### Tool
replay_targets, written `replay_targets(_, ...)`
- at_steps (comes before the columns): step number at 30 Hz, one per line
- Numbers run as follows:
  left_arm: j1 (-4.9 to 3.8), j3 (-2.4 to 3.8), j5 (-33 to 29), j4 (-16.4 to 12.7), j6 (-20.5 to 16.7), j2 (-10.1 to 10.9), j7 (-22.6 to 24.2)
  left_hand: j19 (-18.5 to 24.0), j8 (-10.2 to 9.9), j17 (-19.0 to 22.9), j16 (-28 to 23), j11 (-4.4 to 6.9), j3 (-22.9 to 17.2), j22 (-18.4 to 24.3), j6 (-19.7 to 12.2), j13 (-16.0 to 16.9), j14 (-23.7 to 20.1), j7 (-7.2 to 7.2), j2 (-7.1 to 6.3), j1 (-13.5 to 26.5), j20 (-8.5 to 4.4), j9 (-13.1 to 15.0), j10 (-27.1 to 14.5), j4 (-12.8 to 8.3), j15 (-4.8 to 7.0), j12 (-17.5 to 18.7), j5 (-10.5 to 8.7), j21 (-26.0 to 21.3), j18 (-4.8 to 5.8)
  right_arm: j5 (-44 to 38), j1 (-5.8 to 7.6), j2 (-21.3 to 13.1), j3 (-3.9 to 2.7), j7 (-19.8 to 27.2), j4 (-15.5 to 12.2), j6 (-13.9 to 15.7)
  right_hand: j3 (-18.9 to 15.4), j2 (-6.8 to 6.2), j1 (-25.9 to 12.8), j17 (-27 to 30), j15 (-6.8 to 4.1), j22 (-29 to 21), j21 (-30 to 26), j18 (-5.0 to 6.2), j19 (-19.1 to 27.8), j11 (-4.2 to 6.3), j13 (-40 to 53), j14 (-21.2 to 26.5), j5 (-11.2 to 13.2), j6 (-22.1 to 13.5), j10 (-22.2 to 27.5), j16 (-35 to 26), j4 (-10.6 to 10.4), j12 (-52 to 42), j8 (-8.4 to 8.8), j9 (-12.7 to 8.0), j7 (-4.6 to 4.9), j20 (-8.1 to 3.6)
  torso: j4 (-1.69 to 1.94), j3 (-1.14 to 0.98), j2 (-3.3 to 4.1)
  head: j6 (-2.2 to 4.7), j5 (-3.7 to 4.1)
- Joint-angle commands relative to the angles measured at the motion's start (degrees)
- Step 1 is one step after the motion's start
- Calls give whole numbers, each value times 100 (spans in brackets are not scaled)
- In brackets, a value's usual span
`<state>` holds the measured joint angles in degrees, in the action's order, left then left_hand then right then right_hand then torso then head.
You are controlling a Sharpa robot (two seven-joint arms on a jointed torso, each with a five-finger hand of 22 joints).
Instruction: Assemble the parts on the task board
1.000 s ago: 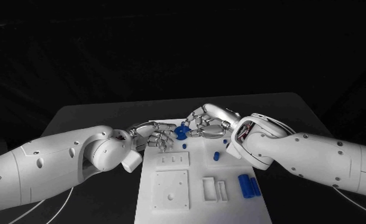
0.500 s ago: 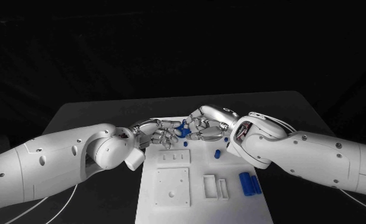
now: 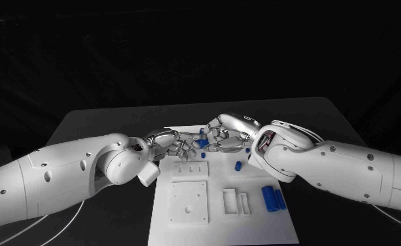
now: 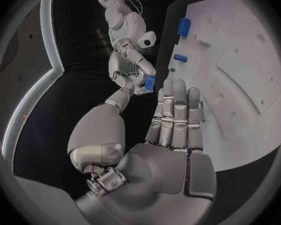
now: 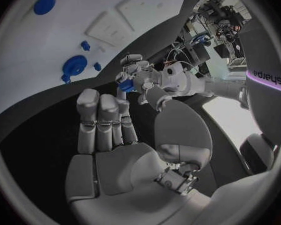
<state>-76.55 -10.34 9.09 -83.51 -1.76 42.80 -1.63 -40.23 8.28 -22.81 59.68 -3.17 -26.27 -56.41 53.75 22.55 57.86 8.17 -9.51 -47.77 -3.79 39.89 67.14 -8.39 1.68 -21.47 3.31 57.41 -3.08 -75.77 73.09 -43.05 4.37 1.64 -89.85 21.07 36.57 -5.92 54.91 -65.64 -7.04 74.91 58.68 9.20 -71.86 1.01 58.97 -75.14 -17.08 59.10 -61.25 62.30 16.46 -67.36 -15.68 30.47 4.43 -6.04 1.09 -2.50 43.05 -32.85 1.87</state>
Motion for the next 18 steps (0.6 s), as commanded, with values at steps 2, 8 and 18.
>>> replay_targets(2,-5,2,176,-40,62,-29,3,-8,36,-11,-28,8,9,5,60,11,-16,-12,-13,32,-343,-11,-12,15,-1,17,-13,-29,19,-8,6,23,-2,-33,9,-104,-17,6,20,-6,-30,89,29,580,-5,19,-8,-29,41,102,-17,27,-7,7,-26,12,73,-25,-6,-1,0,-4,3)
replay_targets(8,-5,2,126,-64,56,-23,-3,-15,52,-16,-29,15,-8,4,82,17,-13,-21,24,15,-344,-24,3,13,1,14,-10,-36,17,-27,6,53,0,-45,16,-144,-18,6,19,-6,-30,88,29,580,-5,19,-9,-29,44,102,-18,26,-6,8,-26,12,73,-25,-5,-2,1,-12,5)
replay_targets(18,-5,2,132,-61,150,-36,-7,-18,102,-33,-34,37,-8,-12,146,35,-10,-48,188,-67,-342,-68,56,-80,1,9,-4,-51,23,-38,6,74,4,-56,28,-190,-21,5,16,-6,-30,88,28,580,-4,19,-9,-29,50,102,-19,26,-6,9,-27,11,73,-24,1,0,0,-30,11)
